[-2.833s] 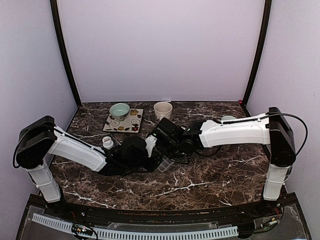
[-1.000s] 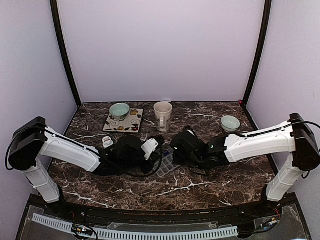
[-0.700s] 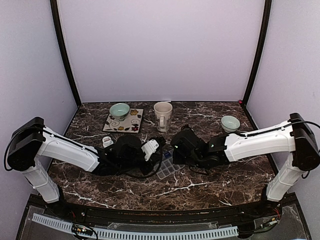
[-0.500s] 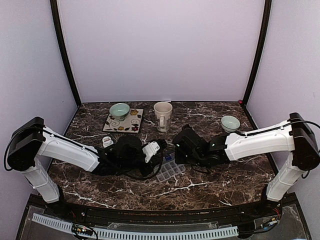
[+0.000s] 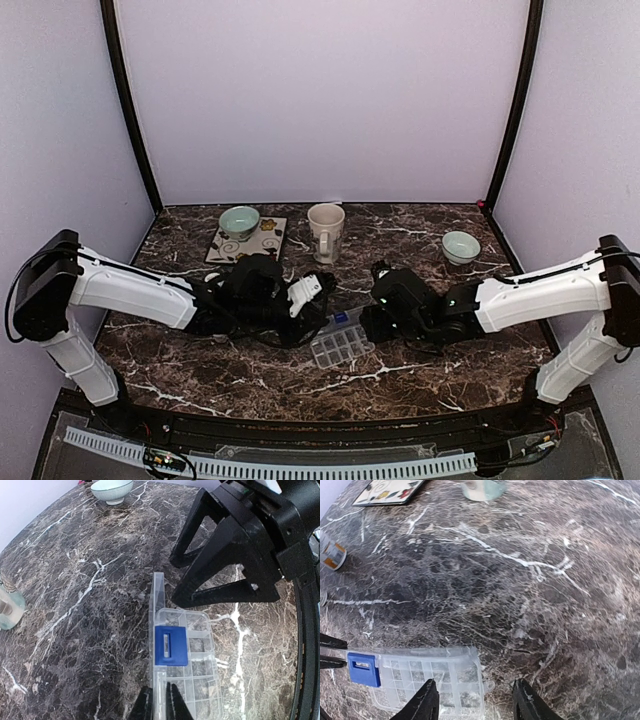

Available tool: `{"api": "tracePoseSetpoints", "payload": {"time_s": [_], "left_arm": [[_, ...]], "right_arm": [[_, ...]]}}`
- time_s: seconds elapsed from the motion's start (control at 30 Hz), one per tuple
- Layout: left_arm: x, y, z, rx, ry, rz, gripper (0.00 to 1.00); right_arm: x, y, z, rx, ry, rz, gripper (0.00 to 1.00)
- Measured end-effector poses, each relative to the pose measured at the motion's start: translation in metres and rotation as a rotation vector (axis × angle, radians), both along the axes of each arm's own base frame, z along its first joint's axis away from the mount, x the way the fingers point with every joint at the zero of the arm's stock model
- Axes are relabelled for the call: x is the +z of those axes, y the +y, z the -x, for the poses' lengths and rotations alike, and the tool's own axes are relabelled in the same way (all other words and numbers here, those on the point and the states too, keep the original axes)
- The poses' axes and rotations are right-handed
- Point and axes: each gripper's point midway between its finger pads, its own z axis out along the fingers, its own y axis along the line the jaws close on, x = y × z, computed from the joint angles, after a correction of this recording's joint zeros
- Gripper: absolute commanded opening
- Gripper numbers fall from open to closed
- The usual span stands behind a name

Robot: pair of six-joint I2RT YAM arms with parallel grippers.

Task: Sort the pills into containers
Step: Pass from the left arm to the right

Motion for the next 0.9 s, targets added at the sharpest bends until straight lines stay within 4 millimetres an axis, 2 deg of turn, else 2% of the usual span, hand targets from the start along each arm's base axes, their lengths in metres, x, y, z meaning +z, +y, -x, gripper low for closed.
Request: {"api": "tracePoseSetpoints", "payload": {"time_s": [0.27,0.53,0.63,0.77,0.9], "left_arm": [[0.016,-0.013,0.007,-0.084,0.040,0.016,0.07],[0.011,-0.014,0.007,-0.140,0.118,-0.009,0.08],[0.009,-0.014,0.009,-0.157,0.138,-0.015,0.10],[0.005,-0.012,0.013,-0.170,0.165,-0.025,0.13],[0.001,-0.008,0.010,-0.163,0.179,-0.034,0.20]], "right_arm": [[0.003,0.013,-0.001,0.140,-0.044,0.014,0.53],[-0.008,0.014,0.002,0.266,-0.068,0.038,0.48],[-0.013,0.012,0.005,0.307,-0.073,0.029,0.37],[-0.016,0.011,0.011,0.376,-0.072,-0.004,0.13],[-0.017,0.013,0.015,0.437,-0.068,-0.039,0.05]]}}
